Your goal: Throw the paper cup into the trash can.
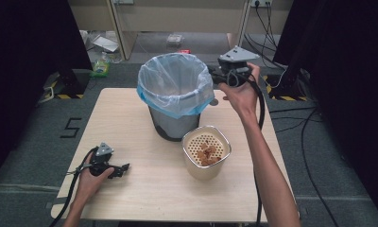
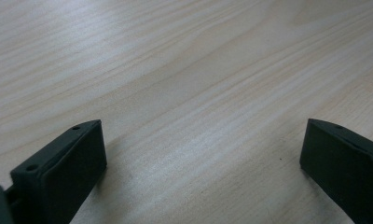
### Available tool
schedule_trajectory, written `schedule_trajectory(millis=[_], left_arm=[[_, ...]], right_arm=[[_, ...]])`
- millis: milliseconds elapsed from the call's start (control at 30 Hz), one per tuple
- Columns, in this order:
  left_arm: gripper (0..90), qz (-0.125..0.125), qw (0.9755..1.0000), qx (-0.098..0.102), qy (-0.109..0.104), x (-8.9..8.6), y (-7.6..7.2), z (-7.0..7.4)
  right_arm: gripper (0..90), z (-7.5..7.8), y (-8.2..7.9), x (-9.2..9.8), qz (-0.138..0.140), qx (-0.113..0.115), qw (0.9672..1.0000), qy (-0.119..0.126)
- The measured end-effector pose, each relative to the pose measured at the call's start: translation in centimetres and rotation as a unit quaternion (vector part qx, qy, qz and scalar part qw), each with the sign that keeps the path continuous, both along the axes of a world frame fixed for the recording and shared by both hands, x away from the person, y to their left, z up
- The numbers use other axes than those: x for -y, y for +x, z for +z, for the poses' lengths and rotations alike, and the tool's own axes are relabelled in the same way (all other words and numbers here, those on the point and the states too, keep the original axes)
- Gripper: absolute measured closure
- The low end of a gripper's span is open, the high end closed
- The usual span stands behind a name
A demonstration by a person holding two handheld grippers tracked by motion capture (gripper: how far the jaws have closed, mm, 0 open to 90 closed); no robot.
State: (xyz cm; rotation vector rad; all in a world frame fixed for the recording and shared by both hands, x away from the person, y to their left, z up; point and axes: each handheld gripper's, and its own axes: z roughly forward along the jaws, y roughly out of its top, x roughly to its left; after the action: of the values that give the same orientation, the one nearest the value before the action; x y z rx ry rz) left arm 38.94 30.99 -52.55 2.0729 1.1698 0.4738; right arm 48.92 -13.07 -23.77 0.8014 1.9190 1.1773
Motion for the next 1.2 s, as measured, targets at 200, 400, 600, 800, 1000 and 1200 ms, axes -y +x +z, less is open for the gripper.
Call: schedule_trajectory(millis=[200,400,600,800,1000,1200], left_arm=[[0.0,0.0,1.0,0.0,0.0,0.0,0.0,0.0],[0.0,0.0,1.0,0.0,0.0,0.0,0.0,0.0],[0.0,0.0,1.0,-0.001,0.0,0.0,0.0,0.0],[0.0,0.0,1.0,-0.001,0.0,0.0,0.0,0.0],[0.0,0.0,1.0,-0.001,0.001,0.0,0.0,0.0],[0.0,0.0,1.0,-0.001,0.001,0.0,0.0,0.0]], right_arm=[[53.6,-1.5,-1.2,3.3,-0.019,-0.025,0.9995,0.001],[48.7,-3.0,-2.1,6.1,-0.038,-0.043,0.9984,0.001],[47.2,-5.1,-3.3,7.9,-0.054,-0.051,0.9972,-0.012],[45.1,-8.1,-4.5,8.9,-0.055,-0.072,0.9957,-0.02],[43.7,-10.9,-5.2,9.8,-0.063,-0.095,0.993,-0.032],[43.1,-14.3,-6.3,10.8,-0.065,-0.121,0.9903,-0.019]])
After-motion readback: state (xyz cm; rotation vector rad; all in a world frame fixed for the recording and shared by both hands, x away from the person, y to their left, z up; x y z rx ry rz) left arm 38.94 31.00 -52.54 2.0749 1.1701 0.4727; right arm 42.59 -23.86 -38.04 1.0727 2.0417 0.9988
